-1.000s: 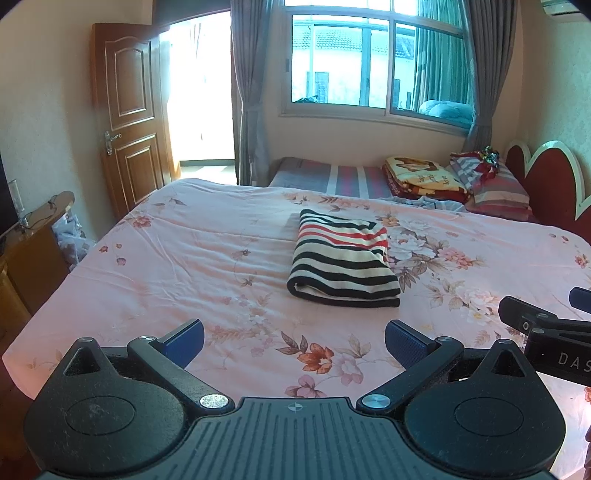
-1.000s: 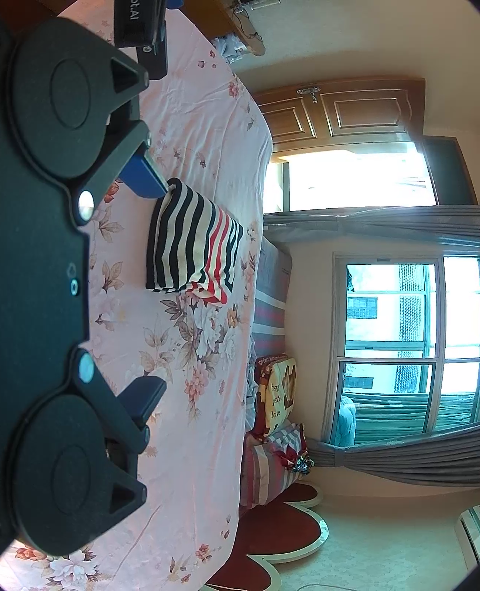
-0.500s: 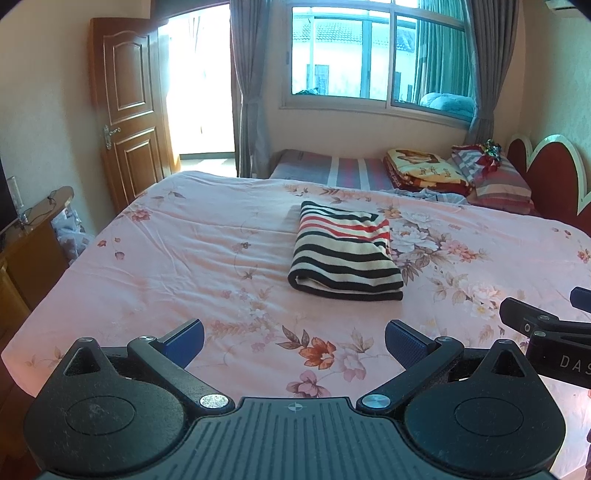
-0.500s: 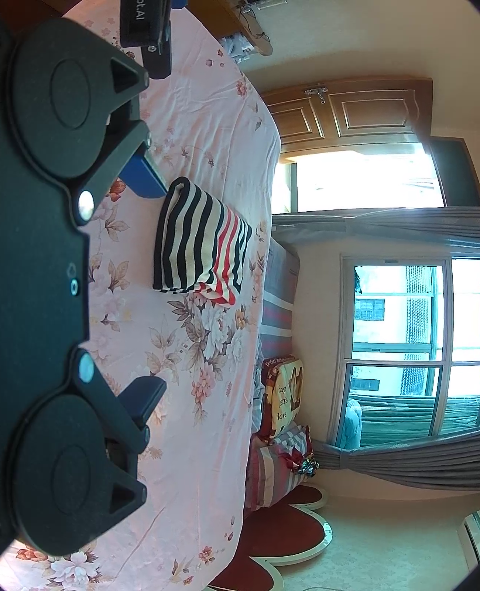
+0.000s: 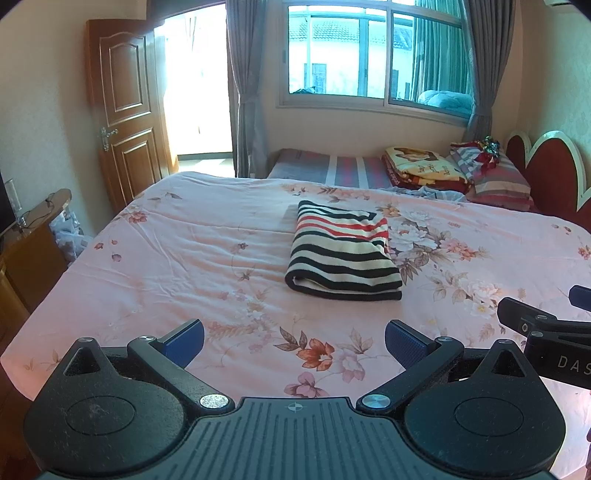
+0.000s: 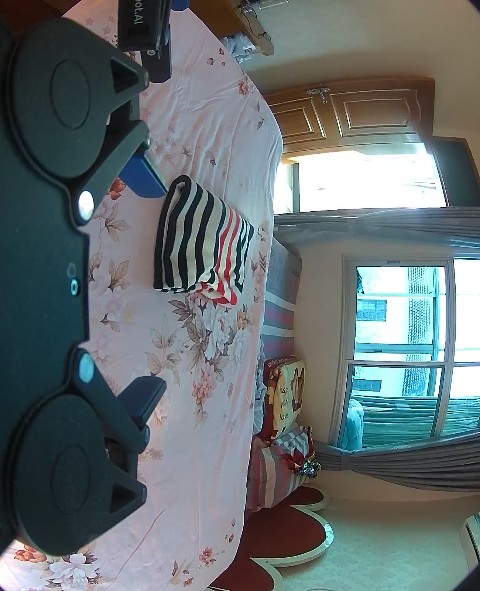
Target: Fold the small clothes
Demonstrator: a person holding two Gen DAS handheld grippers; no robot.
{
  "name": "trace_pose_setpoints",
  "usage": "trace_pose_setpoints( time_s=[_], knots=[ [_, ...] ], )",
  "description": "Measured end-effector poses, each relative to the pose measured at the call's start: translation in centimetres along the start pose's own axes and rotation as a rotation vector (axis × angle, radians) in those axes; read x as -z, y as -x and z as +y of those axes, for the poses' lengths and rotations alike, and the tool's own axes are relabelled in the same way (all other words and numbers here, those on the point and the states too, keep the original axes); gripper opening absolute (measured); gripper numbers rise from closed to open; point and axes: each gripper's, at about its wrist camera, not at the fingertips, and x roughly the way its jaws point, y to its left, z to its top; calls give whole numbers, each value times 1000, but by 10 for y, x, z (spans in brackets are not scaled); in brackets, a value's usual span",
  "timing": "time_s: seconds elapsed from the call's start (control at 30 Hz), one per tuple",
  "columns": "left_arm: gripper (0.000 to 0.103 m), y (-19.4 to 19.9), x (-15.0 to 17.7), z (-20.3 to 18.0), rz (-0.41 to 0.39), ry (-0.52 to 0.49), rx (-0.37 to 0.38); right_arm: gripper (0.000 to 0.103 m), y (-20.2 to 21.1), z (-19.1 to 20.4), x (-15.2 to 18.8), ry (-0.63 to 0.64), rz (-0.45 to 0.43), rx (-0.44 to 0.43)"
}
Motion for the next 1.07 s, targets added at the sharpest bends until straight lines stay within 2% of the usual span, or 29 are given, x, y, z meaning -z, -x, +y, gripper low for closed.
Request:
trace_pose_setpoints(
  time_s=[0.57,0.9,1.07],
  knots=[
    [103,-5,-1,-2,7,-5,5,102,-6,1,2,1,8,-1],
    [103,-18,-2,-6,18,-34,23,102,-16,2,5,-4,24,0],
    [103,-32,-4,-9,21,-33,5,102,-25,-2,6,-10,37,6]
  ],
)
